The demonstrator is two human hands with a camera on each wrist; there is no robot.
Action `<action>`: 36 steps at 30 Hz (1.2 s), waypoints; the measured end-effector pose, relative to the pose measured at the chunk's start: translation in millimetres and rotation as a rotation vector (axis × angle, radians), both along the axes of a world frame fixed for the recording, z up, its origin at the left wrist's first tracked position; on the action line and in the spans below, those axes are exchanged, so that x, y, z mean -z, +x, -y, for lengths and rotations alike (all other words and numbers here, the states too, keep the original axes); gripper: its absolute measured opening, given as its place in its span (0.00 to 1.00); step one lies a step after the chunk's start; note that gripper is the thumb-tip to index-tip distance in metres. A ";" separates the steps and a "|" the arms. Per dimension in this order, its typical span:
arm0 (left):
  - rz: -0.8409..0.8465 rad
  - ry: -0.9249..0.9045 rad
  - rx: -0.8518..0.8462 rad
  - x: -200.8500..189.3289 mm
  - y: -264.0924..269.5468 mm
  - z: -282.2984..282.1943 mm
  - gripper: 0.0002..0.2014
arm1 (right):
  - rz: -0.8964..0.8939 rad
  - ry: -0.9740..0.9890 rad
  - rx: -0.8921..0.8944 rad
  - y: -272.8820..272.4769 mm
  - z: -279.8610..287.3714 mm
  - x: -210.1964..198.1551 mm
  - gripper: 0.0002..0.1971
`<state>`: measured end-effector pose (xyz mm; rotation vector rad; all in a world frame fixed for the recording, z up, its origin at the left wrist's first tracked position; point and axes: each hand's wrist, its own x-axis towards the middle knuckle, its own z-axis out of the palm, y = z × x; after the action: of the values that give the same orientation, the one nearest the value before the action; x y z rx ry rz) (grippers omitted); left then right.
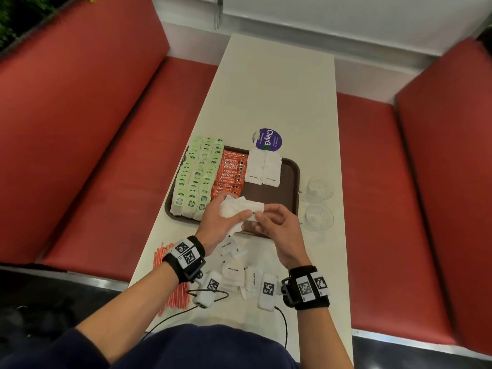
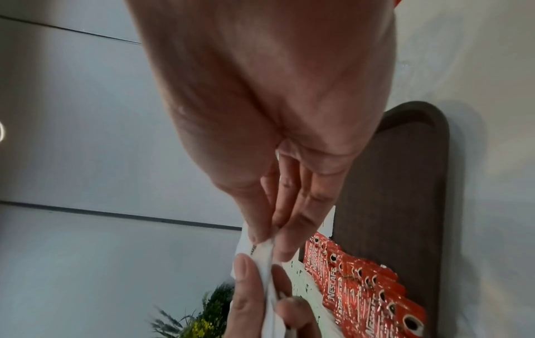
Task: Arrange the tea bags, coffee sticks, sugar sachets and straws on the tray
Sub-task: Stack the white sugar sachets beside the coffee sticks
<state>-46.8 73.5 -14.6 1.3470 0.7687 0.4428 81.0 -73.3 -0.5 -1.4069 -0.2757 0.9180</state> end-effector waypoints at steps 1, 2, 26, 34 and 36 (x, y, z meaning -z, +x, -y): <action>0.000 -0.010 -0.015 0.9 1.4 -1.9 0.25 | 0.019 -0.008 -0.002 1.5 -2.5 1.4 0.13; -0.003 -0.024 -0.027 0.8 3.1 -3.7 0.25 | 0.040 -0.018 -0.024 3.1 -5.2 3.3 0.13; -0.044 -0.296 -0.234 5.0 2.9 -36.2 0.17 | 0.467 -0.580 0.165 81.8 -126.0 88.9 0.11; -0.045 -0.314 -0.204 -10.3 9.5 -34.7 0.14 | 0.587 -0.661 0.169 77.0 -124.7 87.6 0.10; -0.045 -0.322 -0.199 -12.8 11.0 -34.4 0.14 | 0.611 -0.678 0.180 76.5 -124.9 85.9 0.09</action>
<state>-35.9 107.9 -1.8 0.9873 0.9716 0.4252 157.4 51.6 -86.4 -2.2951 -0.2973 0.4126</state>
